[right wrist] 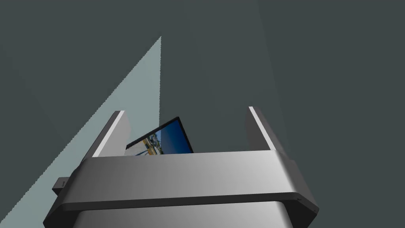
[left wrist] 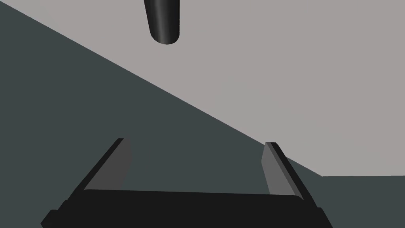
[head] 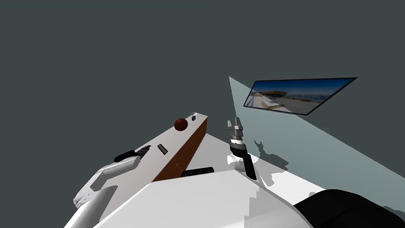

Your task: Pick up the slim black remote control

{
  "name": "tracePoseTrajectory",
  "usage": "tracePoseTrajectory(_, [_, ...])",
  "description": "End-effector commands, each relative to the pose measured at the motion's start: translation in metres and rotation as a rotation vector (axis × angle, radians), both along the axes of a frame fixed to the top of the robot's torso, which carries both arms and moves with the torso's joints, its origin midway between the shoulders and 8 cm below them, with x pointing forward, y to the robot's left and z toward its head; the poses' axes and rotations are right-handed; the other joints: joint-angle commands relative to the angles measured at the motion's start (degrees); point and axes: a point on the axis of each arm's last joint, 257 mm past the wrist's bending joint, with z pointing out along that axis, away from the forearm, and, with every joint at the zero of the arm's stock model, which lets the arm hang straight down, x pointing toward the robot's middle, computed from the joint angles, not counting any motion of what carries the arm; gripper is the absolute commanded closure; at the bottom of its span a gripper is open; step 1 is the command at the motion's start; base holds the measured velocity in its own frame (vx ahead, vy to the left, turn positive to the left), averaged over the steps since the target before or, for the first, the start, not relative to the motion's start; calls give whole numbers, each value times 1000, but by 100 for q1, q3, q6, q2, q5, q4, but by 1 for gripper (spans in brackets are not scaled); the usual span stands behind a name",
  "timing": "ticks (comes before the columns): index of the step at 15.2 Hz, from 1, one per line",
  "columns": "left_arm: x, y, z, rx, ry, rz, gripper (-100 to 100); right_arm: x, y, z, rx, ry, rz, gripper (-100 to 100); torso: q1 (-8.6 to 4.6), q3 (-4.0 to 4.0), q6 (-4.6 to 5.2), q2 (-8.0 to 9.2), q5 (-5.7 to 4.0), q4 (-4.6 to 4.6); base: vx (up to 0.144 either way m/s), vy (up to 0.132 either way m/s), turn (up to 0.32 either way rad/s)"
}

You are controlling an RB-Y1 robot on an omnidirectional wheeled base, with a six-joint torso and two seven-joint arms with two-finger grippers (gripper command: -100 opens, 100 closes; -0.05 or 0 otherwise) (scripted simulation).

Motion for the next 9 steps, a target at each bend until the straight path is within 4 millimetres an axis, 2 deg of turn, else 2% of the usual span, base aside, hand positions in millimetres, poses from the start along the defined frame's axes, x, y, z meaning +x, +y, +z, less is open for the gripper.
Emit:
tracePoseTrajectory(1, [-10,3,-10,-19,52,10,-100,0,0,0,0,0,0,0,0,0,0,0,0,0,40,18,-291])
tracePoseTrajectory(9, [-37,5,-35,-85,187,35,-100,0,0,0,0,0,0,0,8,-1,-3,0,1,-1,13,21,-152])
